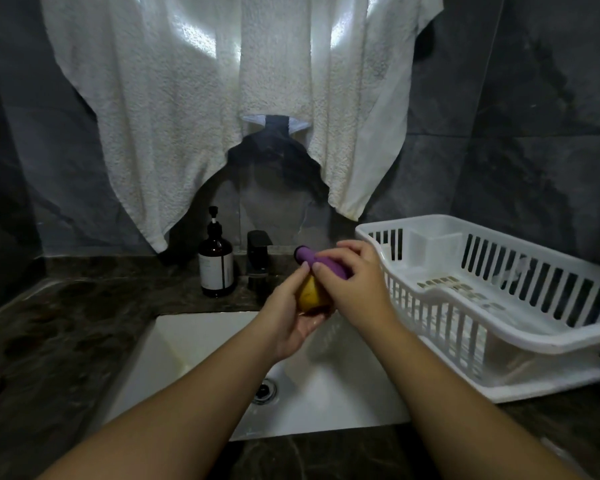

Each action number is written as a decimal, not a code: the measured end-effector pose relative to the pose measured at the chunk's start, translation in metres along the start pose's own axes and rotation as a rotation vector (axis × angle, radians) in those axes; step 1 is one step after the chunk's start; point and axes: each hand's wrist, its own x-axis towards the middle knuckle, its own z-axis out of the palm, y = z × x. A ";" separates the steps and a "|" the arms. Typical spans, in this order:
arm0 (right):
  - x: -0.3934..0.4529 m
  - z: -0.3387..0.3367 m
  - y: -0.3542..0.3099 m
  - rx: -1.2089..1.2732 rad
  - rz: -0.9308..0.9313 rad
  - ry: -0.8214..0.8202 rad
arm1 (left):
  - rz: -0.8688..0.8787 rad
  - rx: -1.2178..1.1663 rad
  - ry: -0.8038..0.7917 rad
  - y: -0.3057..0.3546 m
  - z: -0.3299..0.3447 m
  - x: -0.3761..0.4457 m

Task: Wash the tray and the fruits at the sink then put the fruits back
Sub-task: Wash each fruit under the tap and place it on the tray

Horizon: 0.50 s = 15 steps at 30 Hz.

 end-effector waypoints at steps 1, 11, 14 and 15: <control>-0.003 0.006 0.002 0.027 -0.008 -0.006 | 0.020 -0.029 -0.013 0.000 -0.001 -0.001; -0.010 0.029 0.021 0.006 -0.127 0.055 | 0.094 0.089 0.003 0.014 -0.022 0.004; -0.005 0.032 0.022 0.175 0.029 0.046 | 0.069 0.016 -0.025 0.010 -0.016 0.003; -0.004 0.033 0.019 0.171 0.029 0.064 | 0.059 0.053 -0.015 0.008 -0.013 0.004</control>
